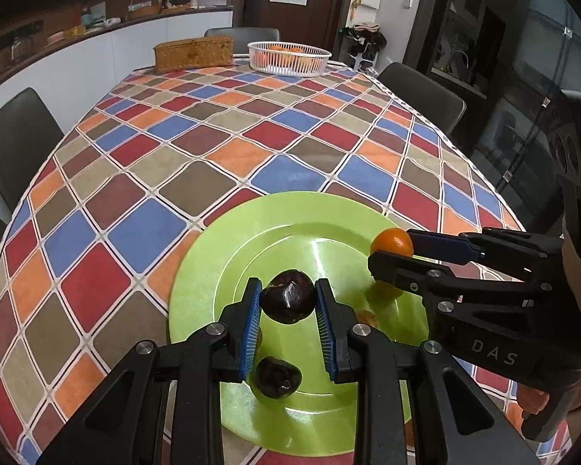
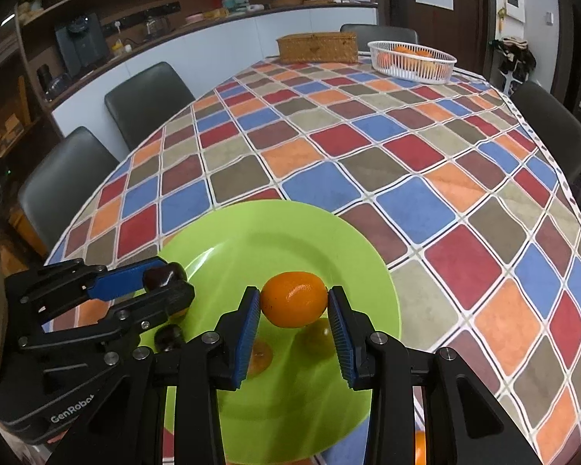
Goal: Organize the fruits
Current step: 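Open both tools to drop the plum and tangerine onto the plate, then move both open tools back toward the large oranges and green tomato, then grasp the green tomato with the right tool while the left tool grasps a large orange, then carry the large orange and green tomato in both tools over the plate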
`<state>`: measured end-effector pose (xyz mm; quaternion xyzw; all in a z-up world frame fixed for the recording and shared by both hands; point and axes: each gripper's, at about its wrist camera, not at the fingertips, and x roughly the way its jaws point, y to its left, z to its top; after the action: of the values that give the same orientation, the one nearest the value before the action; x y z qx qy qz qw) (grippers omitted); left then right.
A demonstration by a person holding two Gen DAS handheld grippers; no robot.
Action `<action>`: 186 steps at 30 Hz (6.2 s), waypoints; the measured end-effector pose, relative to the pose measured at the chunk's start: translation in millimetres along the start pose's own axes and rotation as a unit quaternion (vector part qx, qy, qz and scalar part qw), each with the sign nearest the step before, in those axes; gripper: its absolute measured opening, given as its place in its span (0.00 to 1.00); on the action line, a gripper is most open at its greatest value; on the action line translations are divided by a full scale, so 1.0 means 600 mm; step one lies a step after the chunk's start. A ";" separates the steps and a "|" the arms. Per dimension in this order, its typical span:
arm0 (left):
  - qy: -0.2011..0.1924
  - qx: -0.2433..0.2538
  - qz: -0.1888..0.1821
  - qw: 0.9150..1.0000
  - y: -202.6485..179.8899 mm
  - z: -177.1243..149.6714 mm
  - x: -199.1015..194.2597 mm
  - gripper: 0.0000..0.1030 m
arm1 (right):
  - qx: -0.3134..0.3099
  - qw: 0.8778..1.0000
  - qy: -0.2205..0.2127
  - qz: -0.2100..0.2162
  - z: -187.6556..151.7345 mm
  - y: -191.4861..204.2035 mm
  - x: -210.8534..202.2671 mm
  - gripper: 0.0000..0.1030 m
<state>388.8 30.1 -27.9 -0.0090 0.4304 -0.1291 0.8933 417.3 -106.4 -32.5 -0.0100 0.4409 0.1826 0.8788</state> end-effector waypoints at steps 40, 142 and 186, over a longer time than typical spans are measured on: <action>-0.128 0.062 0.028 0.989 -0.138 -0.129 -0.254 0.61 | -0.037 0.991 -0.127 -0.024 -0.149 0.023 -0.276 0.49; -0.119 0.186 0.006 0.975 -0.255 -0.238 -0.201 0.38 | -0.028 0.995 -0.095 0.027 -0.310 -0.041 -0.257 0.29; -0.113 0.051 0.028 0.992 -0.085 -0.091 -0.142 0.38 | -0.053 0.995 -0.083 0.021 -0.099 0.012 -0.150 0.29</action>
<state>284.3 6.2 9.8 0.0337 0.3194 -0.1237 0.9389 320.1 -138.2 2.6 -0.0317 0.3562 0.2246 0.9065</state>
